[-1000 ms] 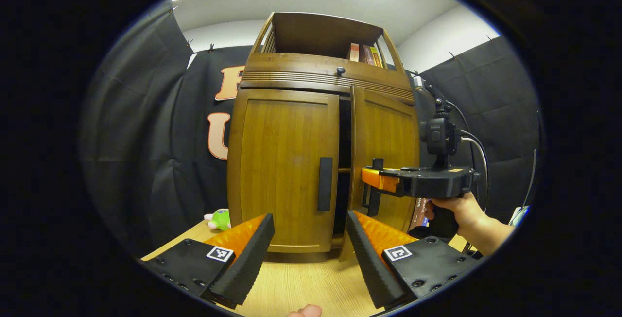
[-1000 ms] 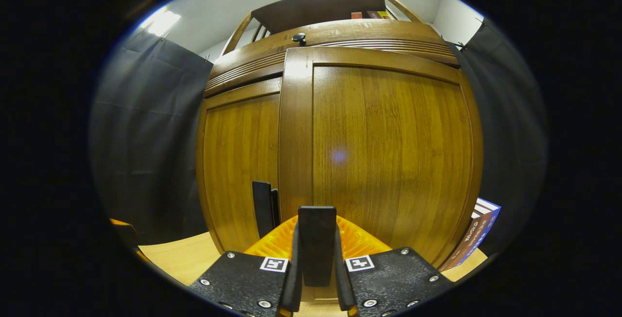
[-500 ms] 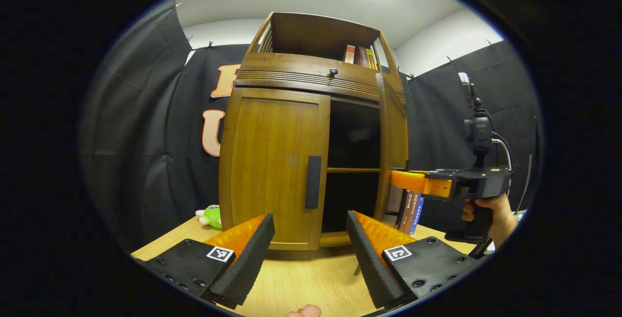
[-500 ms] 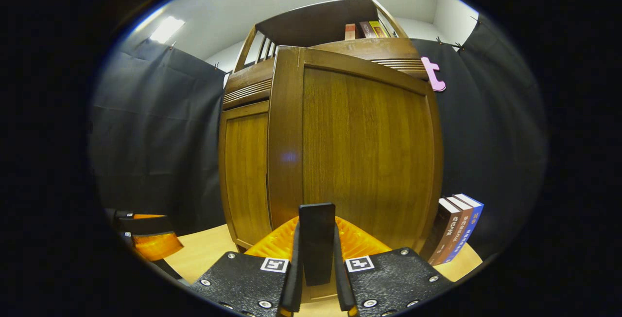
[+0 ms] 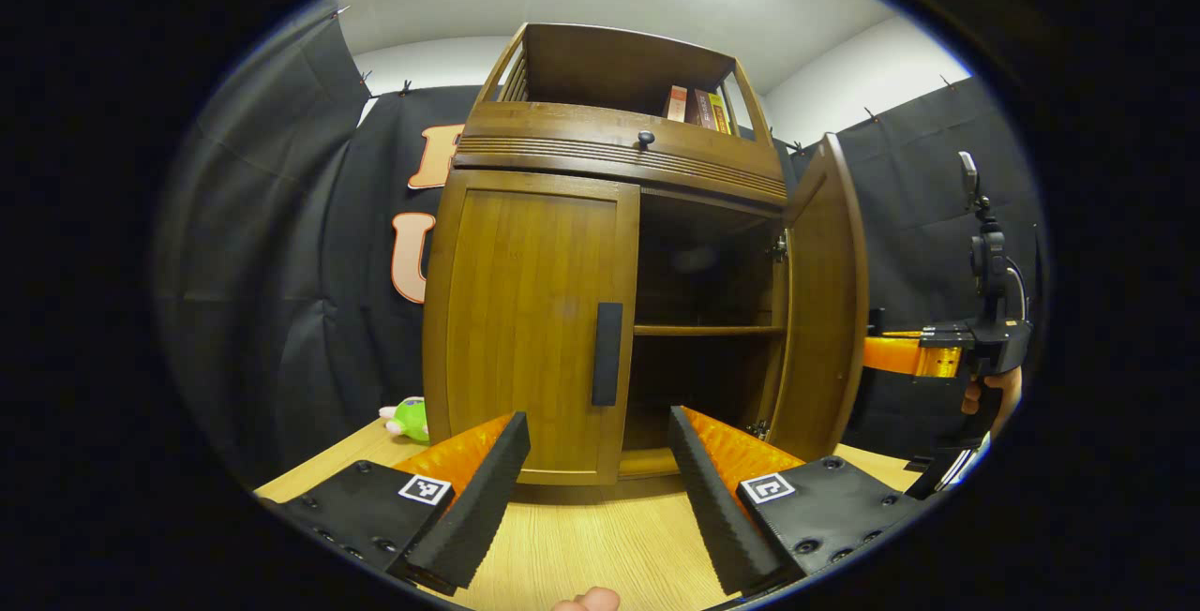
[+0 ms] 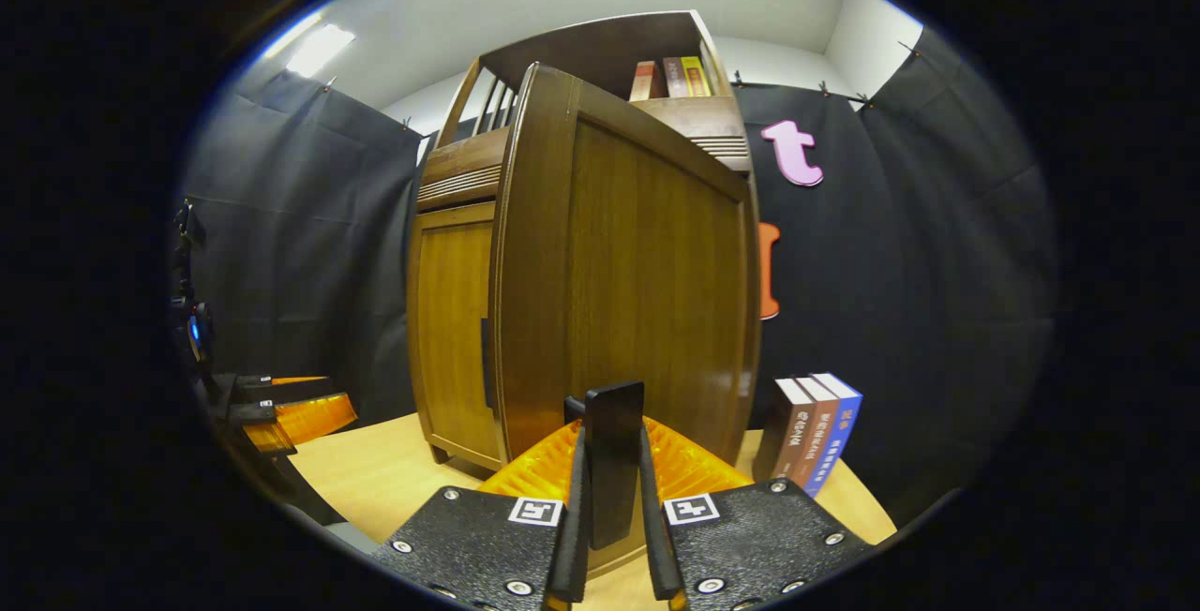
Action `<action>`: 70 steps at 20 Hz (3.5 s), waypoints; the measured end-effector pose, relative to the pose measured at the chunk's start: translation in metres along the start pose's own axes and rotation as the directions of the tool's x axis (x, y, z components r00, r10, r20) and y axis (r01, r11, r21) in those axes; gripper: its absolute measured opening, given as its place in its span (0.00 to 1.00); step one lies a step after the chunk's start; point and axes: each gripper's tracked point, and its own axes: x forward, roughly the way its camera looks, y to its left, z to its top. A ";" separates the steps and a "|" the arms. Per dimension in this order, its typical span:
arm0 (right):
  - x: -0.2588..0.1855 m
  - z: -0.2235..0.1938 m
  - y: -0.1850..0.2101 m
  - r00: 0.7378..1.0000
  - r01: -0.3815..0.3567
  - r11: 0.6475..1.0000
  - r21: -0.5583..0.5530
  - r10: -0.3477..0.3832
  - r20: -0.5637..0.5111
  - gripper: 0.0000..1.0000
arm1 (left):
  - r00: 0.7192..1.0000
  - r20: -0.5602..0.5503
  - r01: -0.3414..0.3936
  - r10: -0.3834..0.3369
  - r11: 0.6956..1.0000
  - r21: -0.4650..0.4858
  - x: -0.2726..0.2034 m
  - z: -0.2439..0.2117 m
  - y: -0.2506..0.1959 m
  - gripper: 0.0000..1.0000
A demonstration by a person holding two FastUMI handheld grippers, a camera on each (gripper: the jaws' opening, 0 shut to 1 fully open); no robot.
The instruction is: Open the right door of the double-door shoe cabinet with the right hand, and open the left door with the left hand.
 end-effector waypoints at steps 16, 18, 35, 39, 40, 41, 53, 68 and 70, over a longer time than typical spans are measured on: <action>-0.032 -0.002 -0.086 0.991 0.130 0.982 -0.137 -0.132 -0.011 0.11 | 1.000 -0.006 0.012 -0.012 1.000 -0.010 0.003 -0.009 0.006 0.93; -0.034 -0.002 -0.092 0.993 0.113 0.986 -0.126 -0.115 -0.007 0.09 | 1.000 0.002 0.011 -0.011 1.000 -0.019 0.003 -0.006 0.008 0.96; -0.087 -0.002 -0.130 0.998 0.045 0.999 0.001 -0.045 0.034 0.08 | 1.000 -0.005 -0.006 0.006 0.999 -0.033 0.000 -0.010 0.016 0.96; -0.109 0.018 -0.119 0.994 0.104 0.993 -0.051 -0.102 0.048 0.08 | 1.000 -0.011 0.005 -0.005 0.999 -0.046 -0.002 -0.013 0.011 1.00; -0.113 0.020 -0.115 0.992 0.116 0.992 -0.050 -0.114 0.045 0.08 | 1.000 -0.012 -0.002 0.001 0.999 -0.045 -0.002 -0.013 0.012 0.96; -0.115 0.021 -0.111 0.991 0.128 0.990 -0.053 -0.126 0.039 0.10 | 1.000 -0.017 -0.007 0.006 0.999 -0.043 -0.003 -0.014 0.012 1.00; -0.117 0.015 -0.101 0.991 0.127 0.990 0.066 -0.129 0.033 0.92 | 0.999 -0.018 -0.031 0.031 0.999 0.031 0.036 0.005 0.016 0.98; -0.119 0.010 -0.089 0.986 0.161 0.986 -0.046 -0.159 0.039 0.92 | 0.999 -0.048 -0.003 0.005 0.999 0.041 0.212 -0.006 -0.002 1.00; -0.122 0.008 -0.091 0.986 0.168 0.984 -0.052 -0.166 0.033 0.92 | 1.000 -0.014 0.012 -0.011 0.998 0.060 0.224 -0.001 -0.009 0.94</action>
